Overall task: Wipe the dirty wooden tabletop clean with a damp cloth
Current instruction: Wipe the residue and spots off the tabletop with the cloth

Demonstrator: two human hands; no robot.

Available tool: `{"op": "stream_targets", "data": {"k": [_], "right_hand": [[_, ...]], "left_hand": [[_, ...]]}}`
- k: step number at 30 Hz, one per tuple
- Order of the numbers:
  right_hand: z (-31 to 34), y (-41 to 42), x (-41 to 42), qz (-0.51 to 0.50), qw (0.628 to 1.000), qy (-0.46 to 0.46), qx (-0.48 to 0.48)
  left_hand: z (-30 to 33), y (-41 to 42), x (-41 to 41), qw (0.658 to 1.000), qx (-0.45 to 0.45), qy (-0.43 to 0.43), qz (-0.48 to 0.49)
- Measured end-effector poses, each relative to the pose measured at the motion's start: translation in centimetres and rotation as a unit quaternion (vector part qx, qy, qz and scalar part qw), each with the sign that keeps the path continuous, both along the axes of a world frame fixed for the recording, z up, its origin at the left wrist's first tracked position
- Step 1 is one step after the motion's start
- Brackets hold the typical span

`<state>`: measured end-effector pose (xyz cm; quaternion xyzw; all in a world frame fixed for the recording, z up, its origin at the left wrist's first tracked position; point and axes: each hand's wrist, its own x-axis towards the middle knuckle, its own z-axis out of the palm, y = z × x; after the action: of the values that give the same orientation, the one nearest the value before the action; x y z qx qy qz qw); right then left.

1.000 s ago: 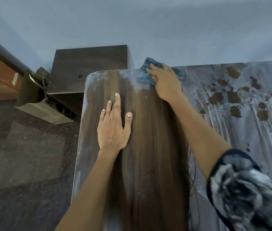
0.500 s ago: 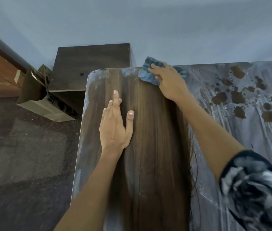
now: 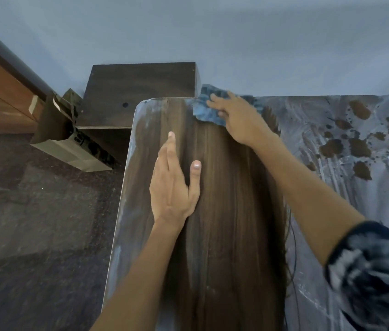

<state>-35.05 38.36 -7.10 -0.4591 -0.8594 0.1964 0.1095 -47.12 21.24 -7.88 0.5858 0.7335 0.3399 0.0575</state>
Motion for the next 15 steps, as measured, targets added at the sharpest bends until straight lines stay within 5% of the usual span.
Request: {"op": "stream_targets", "data": {"k": [5, 11, 15], "right_hand": [[0.2, -0.1, -7.4, 0.035, 0.999, 0.016, -0.007], [0.0, -3.5, -5.2, 0.233, 0.969, 0.025, -0.079], [0.2, -0.4, -6.1, 0.117, 0.989, 0.053, -0.069]], "left_hand": [[0.1, -0.1, 0.0, 1.0, -0.002, -0.003, 0.009], [-0.2, -0.2, 0.1, 0.999, 0.012, 0.005, 0.034], [-0.2, -0.2, 0.2, 0.999, 0.008, 0.014, 0.049]]}}
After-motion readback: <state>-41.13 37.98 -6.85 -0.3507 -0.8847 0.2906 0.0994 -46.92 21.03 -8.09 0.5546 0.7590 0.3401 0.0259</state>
